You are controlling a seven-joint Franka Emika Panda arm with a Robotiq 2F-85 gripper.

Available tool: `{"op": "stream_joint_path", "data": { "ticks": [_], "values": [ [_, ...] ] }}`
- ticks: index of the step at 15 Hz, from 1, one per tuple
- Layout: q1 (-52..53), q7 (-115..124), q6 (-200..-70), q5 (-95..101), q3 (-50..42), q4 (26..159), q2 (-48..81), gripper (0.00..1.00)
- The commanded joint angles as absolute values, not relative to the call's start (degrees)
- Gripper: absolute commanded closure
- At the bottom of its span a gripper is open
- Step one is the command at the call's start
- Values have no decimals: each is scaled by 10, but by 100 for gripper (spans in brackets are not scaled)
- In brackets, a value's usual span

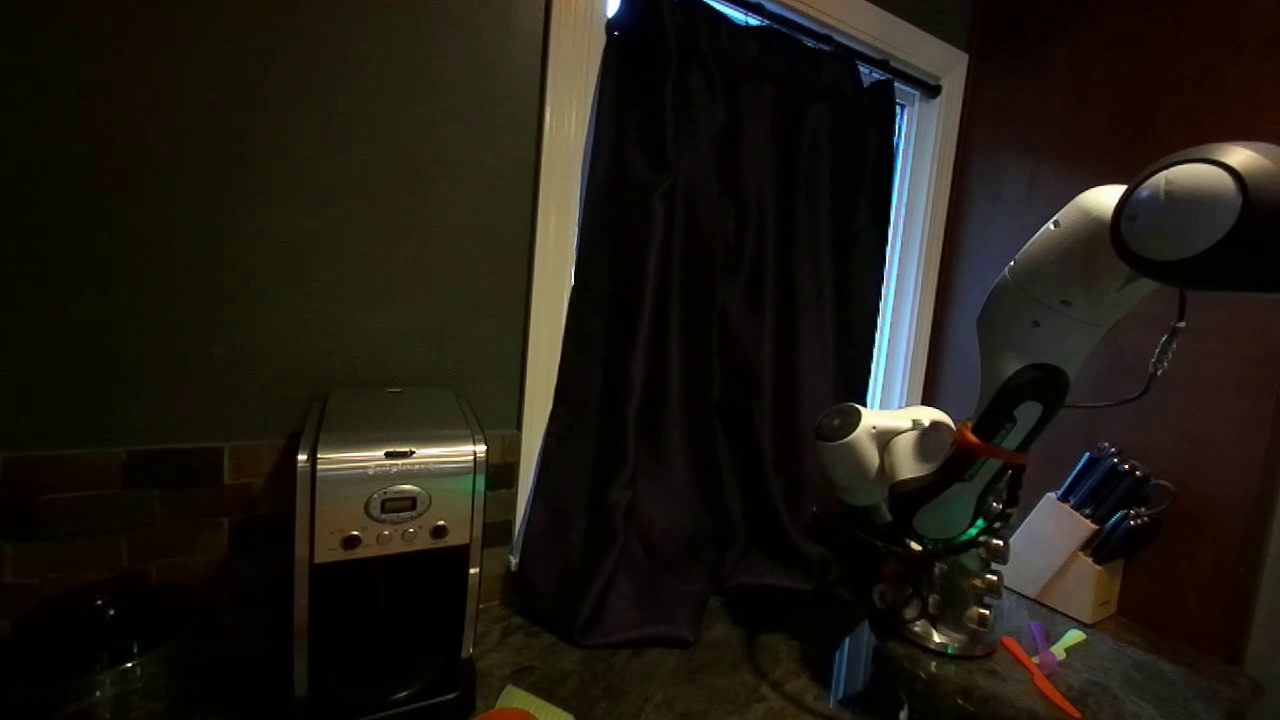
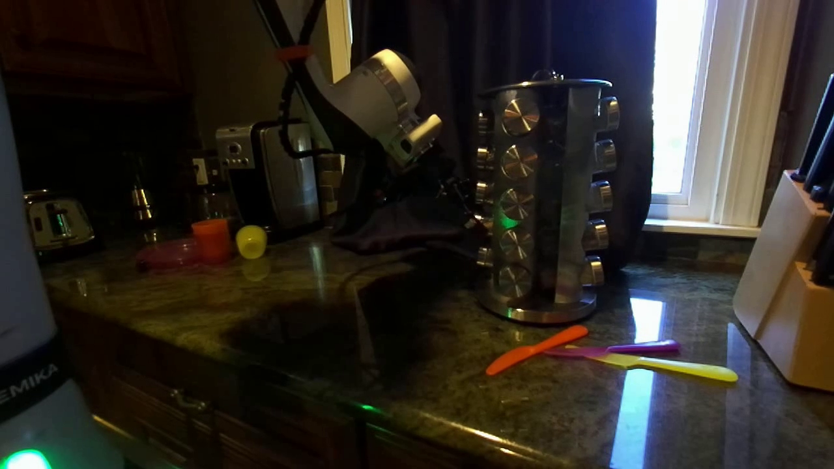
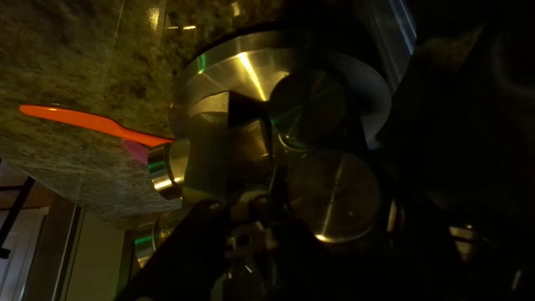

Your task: Remove the spice in the second from the bottom hole on the rack and place it on the countertop next to the yellow cup

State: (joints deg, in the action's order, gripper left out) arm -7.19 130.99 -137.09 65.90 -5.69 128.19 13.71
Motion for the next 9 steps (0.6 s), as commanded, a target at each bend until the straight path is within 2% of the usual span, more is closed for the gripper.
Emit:
{"op": "stream_joint_path", "data": {
  "ticks": [1,9],
  "values": [
    [-61,1310,-1415,692,-60,1311,120,75],
    [-55,1365,-1425,896,-53,1352,102,75]
  ]
}}
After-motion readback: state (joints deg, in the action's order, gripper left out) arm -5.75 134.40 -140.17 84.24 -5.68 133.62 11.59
